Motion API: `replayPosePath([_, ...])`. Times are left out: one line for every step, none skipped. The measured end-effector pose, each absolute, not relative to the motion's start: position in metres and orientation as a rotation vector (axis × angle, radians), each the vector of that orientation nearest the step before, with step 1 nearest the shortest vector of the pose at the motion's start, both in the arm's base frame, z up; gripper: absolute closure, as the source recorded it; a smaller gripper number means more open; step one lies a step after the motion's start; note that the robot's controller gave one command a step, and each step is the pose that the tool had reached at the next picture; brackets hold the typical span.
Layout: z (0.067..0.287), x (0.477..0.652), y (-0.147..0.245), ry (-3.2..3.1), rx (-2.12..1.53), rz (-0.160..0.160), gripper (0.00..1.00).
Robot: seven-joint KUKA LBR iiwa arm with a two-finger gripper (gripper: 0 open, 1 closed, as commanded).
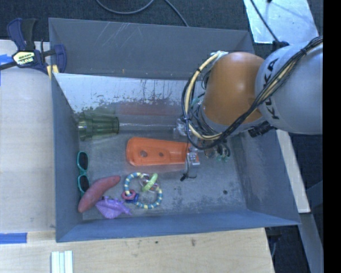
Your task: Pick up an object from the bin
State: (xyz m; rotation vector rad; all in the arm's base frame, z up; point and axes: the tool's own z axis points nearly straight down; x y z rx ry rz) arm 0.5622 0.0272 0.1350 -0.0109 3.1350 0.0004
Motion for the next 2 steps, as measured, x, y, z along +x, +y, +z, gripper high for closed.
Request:
replayPosePath([0.096, 0.583, 0.009, 3.123, -0.218, -0.001, 0.0])
replayPosePath([0.07, 0.594, 0.037, 3.128, 0.052, 0.001, 1.0])
